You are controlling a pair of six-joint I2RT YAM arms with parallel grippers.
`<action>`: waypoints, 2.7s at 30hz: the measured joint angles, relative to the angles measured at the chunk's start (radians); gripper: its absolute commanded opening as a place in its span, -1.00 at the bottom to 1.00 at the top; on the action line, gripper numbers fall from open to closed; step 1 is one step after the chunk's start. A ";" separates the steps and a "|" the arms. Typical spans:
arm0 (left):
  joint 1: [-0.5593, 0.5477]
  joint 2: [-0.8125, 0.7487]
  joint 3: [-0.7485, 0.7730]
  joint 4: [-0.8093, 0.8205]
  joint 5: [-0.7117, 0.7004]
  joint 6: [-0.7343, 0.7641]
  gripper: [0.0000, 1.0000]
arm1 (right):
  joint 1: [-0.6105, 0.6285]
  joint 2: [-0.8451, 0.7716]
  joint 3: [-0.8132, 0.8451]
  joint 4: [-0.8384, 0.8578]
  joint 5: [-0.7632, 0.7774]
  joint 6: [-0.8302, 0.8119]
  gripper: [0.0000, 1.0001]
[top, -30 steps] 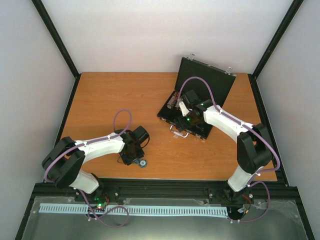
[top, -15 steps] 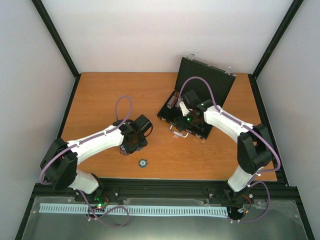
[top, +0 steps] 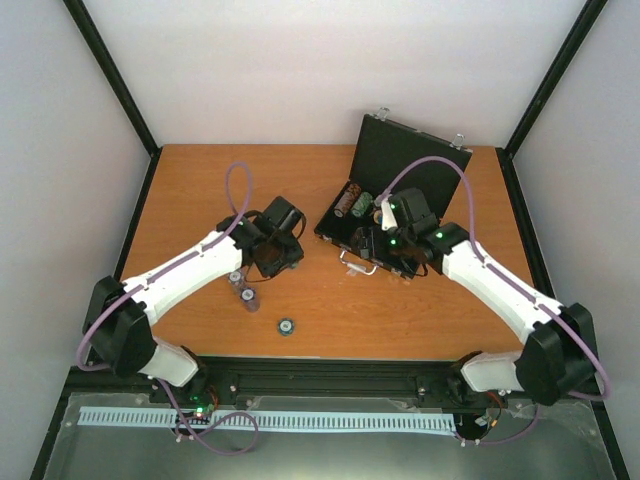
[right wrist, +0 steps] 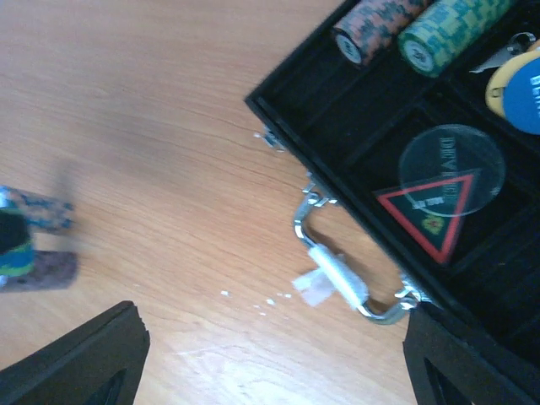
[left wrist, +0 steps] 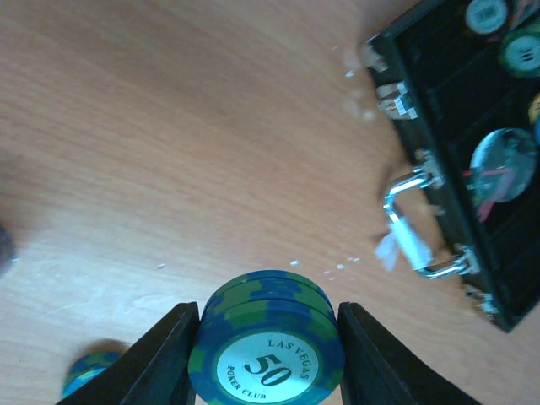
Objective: Pack up texas hold em set
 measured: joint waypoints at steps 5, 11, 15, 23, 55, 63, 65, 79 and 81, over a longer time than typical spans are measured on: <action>0.036 0.054 0.092 0.021 0.056 0.003 -0.98 | 0.000 -0.080 -0.105 0.123 -0.082 0.109 0.59; 0.047 0.106 0.219 0.042 0.113 0.005 -0.99 | 0.010 -0.163 -0.182 0.217 -0.136 0.174 0.62; 0.048 0.136 0.265 0.064 0.154 0.003 -0.98 | 0.017 -0.239 -0.222 0.298 -0.151 0.216 0.63; 0.049 0.160 0.300 0.074 0.209 -0.015 -0.98 | 0.049 -0.246 -0.247 0.447 -0.141 0.279 0.62; 0.050 0.114 0.369 0.073 0.246 -0.030 -0.98 | 0.165 -0.018 -0.170 0.678 -0.023 0.351 0.49; 0.051 0.113 0.369 0.075 0.246 -0.030 -0.99 | 0.165 0.001 -0.166 0.701 -0.030 0.367 0.48; 0.051 0.113 0.369 0.076 0.246 -0.030 -0.98 | 0.165 0.003 -0.166 0.706 -0.031 0.373 0.48; 0.053 0.111 0.369 0.090 0.254 -0.031 -0.99 | 0.165 -0.001 -0.176 0.740 -0.039 0.397 0.44; 0.053 0.112 0.369 0.091 0.264 -0.035 -0.98 | 0.165 -0.019 -0.190 0.750 -0.040 0.395 0.44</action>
